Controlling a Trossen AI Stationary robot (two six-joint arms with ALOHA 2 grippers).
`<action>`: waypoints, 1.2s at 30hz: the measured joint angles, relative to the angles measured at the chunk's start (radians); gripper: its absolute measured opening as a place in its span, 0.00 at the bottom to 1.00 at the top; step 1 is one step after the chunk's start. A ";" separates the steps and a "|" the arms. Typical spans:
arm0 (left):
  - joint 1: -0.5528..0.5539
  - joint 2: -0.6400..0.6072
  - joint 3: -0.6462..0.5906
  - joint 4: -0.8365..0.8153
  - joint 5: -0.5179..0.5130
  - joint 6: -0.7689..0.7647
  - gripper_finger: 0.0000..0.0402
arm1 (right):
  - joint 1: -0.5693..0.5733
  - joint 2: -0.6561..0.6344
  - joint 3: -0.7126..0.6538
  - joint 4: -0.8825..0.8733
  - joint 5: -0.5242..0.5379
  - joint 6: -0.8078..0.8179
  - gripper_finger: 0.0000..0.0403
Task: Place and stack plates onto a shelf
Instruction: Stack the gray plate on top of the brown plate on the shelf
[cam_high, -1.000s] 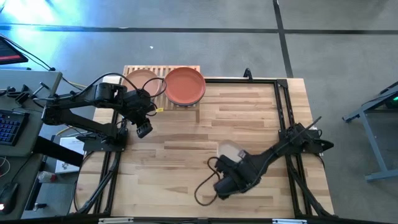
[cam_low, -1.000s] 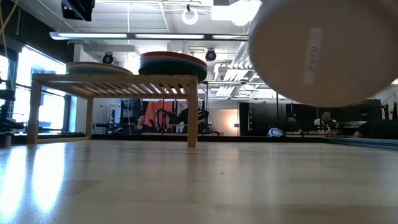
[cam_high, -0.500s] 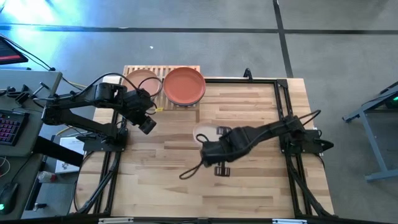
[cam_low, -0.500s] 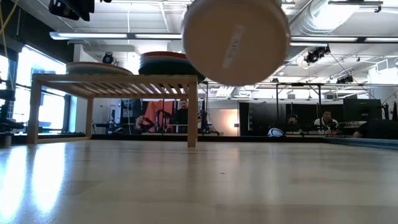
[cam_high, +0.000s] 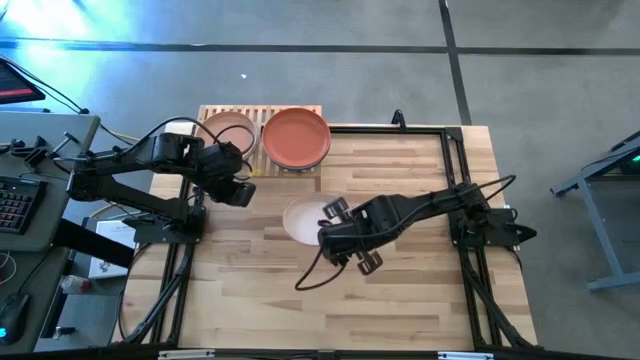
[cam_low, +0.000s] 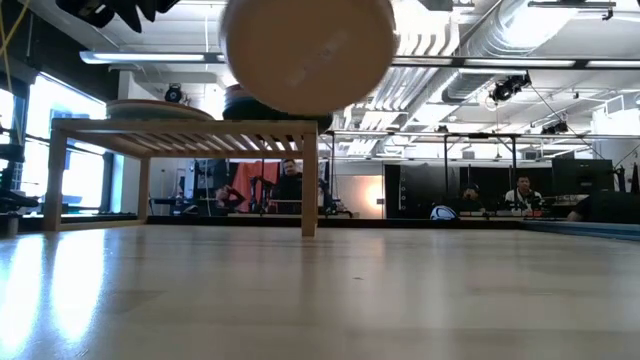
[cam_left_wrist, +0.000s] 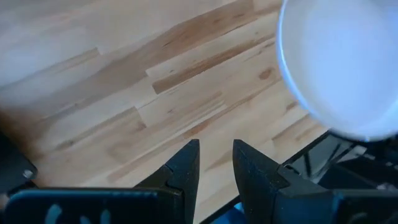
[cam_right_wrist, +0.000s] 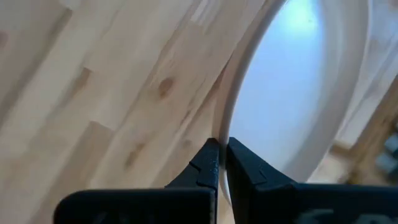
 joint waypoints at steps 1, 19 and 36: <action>0.000 0.000 0.000 0.001 0.000 -0.018 0.21 | 0.000 0.000 0.000 0.014 0.012 -0.045 0.00; -0.004 0.041 0.000 0.016 0.009 -0.209 0.21 | -0.006 0.000 0.000 0.192 0.014 -0.504 0.00; -0.046 0.133 0.000 0.138 0.012 -0.191 0.21 | -0.041 0.000 0.000 0.201 0.022 -0.510 0.00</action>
